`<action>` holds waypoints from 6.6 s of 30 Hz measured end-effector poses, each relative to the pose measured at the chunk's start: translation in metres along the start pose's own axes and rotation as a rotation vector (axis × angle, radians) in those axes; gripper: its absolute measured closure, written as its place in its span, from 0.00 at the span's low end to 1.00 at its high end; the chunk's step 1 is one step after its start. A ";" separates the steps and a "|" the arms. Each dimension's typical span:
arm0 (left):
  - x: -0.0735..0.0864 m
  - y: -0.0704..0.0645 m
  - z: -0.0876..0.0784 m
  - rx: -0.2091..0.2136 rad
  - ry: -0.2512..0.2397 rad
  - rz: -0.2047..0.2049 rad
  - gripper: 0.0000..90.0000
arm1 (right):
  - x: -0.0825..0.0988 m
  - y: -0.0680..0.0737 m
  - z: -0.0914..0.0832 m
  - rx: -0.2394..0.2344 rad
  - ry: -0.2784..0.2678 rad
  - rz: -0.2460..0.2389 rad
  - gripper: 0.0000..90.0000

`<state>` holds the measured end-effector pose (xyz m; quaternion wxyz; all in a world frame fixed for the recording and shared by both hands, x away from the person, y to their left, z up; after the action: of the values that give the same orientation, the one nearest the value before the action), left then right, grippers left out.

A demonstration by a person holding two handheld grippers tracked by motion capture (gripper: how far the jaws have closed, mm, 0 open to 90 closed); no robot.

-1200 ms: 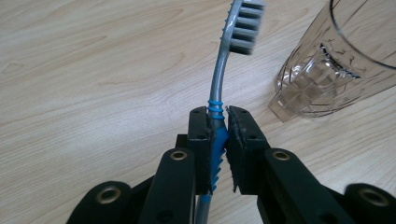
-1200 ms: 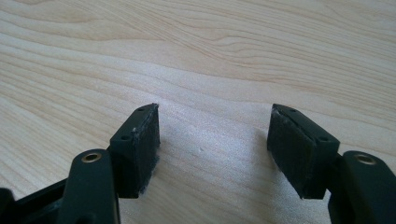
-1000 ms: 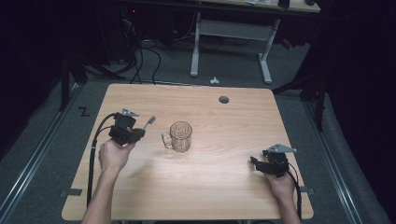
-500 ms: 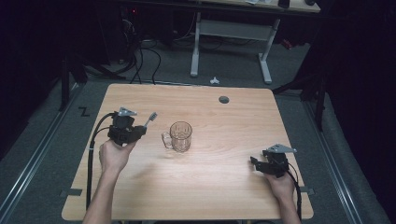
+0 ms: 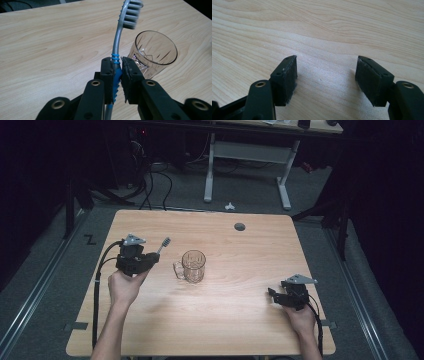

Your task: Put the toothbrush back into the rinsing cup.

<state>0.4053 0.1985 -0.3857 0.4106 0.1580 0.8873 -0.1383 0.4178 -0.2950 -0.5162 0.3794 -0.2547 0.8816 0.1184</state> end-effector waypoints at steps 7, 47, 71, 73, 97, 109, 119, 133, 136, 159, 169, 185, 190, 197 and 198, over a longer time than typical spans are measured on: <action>-0.005 -0.007 -0.003 0.026 -0.027 0.009 0.89 | 0.000 0.000 0.000 0.000 0.000 0.000 0.38; -0.041 -0.046 0.017 0.116 -0.121 0.065 0.89 | 0.000 0.000 0.000 0.000 0.000 -0.001 0.38; -0.053 -0.045 0.039 0.150 -0.220 0.009 0.89 | 0.000 0.000 0.000 -0.001 0.000 -0.001 0.38; -0.053 -0.044 0.041 0.157 -0.227 -0.002 0.89 | 0.000 0.000 0.000 -0.001 0.001 0.000 0.38; -0.052 -0.037 0.061 0.198 -0.303 -0.051 0.89 | 0.000 0.000 0.000 -0.001 0.001 -0.001 0.38; -0.045 -0.030 0.067 0.209 -0.318 -0.091 0.89 | 0.000 0.001 0.000 -0.001 0.001 -0.001 0.38; -0.044 -0.030 0.069 0.216 -0.321 -0.083 0.89 | 0.000 0.001 0.000 -0.001 0.001 -0.001 0.38; -0.044 -0.030 0.070 0.230 -0.330 -0.077 0.89 | 0.000 0.001 0.000 -0.001 0.001 -0.001 0.38; -0.044 -0.030 0.071 0.226 -0.327 -0.074 0.89 | 0.000 0.001 0.000 -0.001 0.001 -0.001 0.38; -0.041 -0.031 0.068 0.176 -0.302 -0.025 0.88 | 0.000 0.001 0.000 -0.001 0.001 -0.001 0.38; -0.040 -0.031 0.065 0.153 -0.275 -0.006 0.88 | 0.000 0.001 0.000 -0.001 0.001 -0.001 0.38; -0.039 -0.029 0.058 0.134 -0.242 0.007 0.89 | 0.000 0.001 0.000 -0.001 0.001 -0.001 0.38; -0.038 -0.028 0.056 0.131 -0.235 0.010 0.89 | 0.000 0.001 0.000 -0.001 0.001 0.000 0.38; -0.037 -0.028 0.054 0.132 -0.225 0.011 0.89 | 0.000 0.001 0.000 -0.001 0.001 0.000 0.38; -0.037 -0.028 0.054 0.132 -0.223 0.012 0.89 | 0.000 0.001 0.000 -0.001 0.001 -0.001 0.38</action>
<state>0.4542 0.1469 -0.3878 0.4962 0.1737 0.8242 -0.2104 0.4176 -0.2945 -0.5163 0.3790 -0.2551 0.8816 0.1185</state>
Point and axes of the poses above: each handheld gripper's, and its own axes: z roughly forward along the jaws, x roughly out of its underside, y roughly to its left, the point moved 2 cm from there along z, roughly forward along the jaws, and after that the axes turned 3 degrees about -x, right-handed, at the moved point
